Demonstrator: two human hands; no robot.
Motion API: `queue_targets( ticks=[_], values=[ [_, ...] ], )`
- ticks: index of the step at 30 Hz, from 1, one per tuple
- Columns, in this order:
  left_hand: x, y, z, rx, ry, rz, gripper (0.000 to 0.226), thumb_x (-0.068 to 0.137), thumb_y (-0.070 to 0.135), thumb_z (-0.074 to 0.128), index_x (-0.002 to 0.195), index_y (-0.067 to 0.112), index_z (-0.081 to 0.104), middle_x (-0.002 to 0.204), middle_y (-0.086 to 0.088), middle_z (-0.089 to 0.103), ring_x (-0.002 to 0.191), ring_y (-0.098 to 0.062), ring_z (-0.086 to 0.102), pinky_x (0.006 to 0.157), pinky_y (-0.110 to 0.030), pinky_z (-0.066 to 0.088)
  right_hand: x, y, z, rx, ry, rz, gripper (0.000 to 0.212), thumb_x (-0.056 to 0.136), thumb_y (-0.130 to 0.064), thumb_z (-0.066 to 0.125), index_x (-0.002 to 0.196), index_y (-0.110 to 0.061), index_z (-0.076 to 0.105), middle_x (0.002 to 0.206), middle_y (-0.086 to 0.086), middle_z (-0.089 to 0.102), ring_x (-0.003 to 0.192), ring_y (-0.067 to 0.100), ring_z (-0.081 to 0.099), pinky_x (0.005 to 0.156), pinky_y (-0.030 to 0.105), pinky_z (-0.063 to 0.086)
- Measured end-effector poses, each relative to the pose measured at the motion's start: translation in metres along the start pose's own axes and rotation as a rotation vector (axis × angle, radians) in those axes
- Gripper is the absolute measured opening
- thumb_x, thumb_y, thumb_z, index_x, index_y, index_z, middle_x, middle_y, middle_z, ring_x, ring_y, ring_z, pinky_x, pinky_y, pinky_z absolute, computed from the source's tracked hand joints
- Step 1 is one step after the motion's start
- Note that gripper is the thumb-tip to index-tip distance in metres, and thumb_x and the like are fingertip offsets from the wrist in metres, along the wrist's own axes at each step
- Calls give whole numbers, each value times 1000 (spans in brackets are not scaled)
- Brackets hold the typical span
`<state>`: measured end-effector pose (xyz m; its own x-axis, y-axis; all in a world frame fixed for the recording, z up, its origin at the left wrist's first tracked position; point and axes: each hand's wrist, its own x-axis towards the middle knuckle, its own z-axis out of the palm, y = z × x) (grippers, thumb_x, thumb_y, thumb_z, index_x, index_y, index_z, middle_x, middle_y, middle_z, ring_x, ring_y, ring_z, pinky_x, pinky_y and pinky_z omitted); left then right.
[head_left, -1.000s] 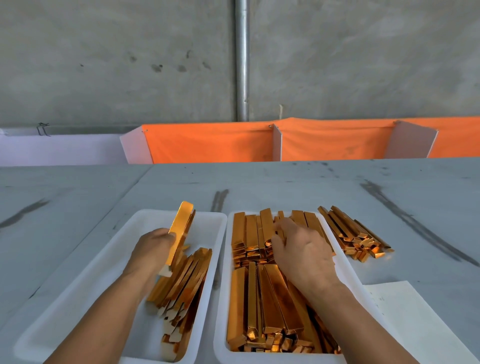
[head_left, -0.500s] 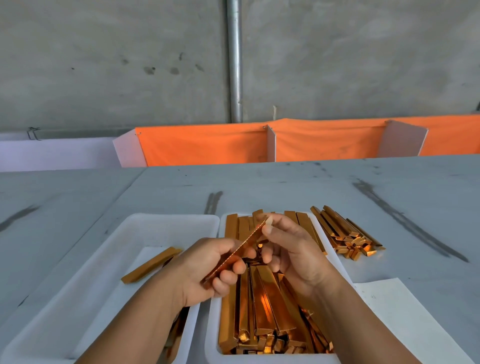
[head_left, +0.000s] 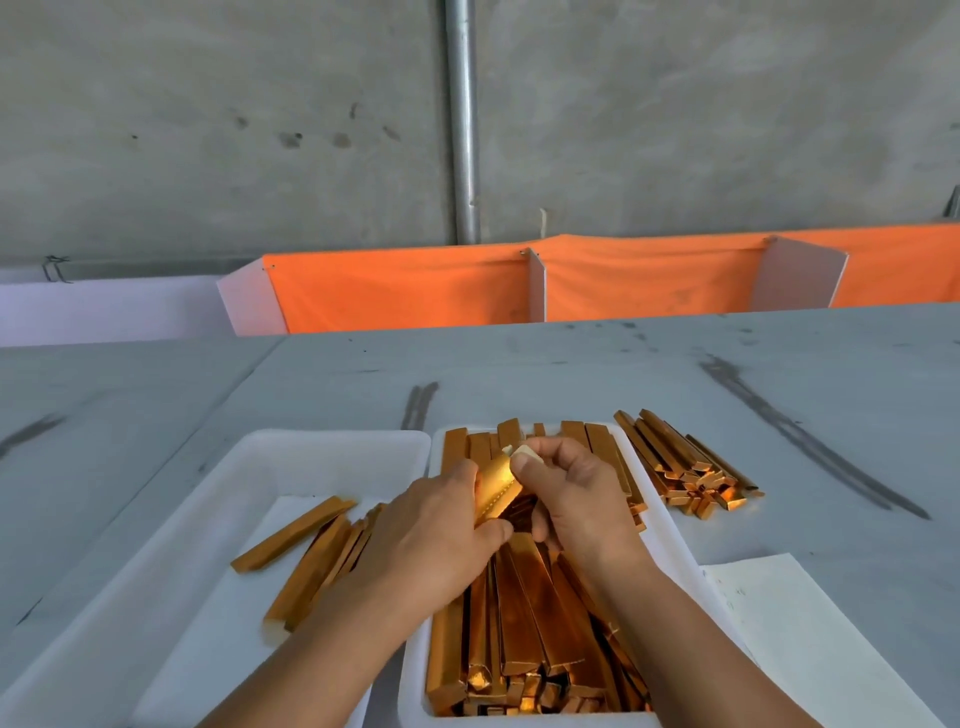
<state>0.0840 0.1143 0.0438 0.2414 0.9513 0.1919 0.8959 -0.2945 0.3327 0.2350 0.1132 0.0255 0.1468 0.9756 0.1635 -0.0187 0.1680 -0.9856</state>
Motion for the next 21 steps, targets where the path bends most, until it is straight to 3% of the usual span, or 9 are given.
queue_targets(
  ticks=[3, 7, 11, 17, 21],
  values=[
    [4, -3, 9, 6, 120, 2, 30, 90, 61, 48, 103, 36, 38, 75, 15, 48, 61, -1, 50, 48, -18, 33, 1, 2, -1, -14, 17, -25, 14, 98, -28, 60, 112, -26, 60, 75, 14, 71, 44, 18, 51, 38, 24, 40],
    [4, -9, 20, 29, 282, 37, 46, 92, 61, 36, 129, 36, 24, 90, 15, 42, 73, -5, 47, 55, -19, 36, 1, 5, 1, -121, 79, -117, 13, 98, -24, 59, 108, -30, 58, 77, 2, 73, 45, 10, 56, 43, 17, 42],
    [3, -12, 26, 53, 342, 52, 57, 89, 63, 22, 139, 38, 12, 90, 12, 45, 71, -7, 49, 55, -22, 42, 2, 8, 3, -205, 126, -177, 12, 95, -27, 63, 98, -36, 58, 78, -5, 73, 52, 4, 60, 51, 17, 48],
    [6, -14, 30, 82, 356, 47, 72, 83, 66, 3, 143, 32, 21, 95, 12, 55, 71, -5, 46, 61, -26, 49, 3, 9, 4, -278, 169, -219, 12, 93, -26, 65, 91, -37, 64, 81, -11, 69, 62, 7, 62, 60, 27, 55],
    [5, -13, 30, 111, 370, 58, 71, 84, 65, 4, 141, 30, 28, 94, 13, 57, 67, -4, 46, 56, -22, 42, 2, 9, 6, -299, 141, -209, 12, 94, -23, 64, 97, -33, 70, 82, -22, 68, 67, 8, 65, 61, 28, 58]
  ],
)
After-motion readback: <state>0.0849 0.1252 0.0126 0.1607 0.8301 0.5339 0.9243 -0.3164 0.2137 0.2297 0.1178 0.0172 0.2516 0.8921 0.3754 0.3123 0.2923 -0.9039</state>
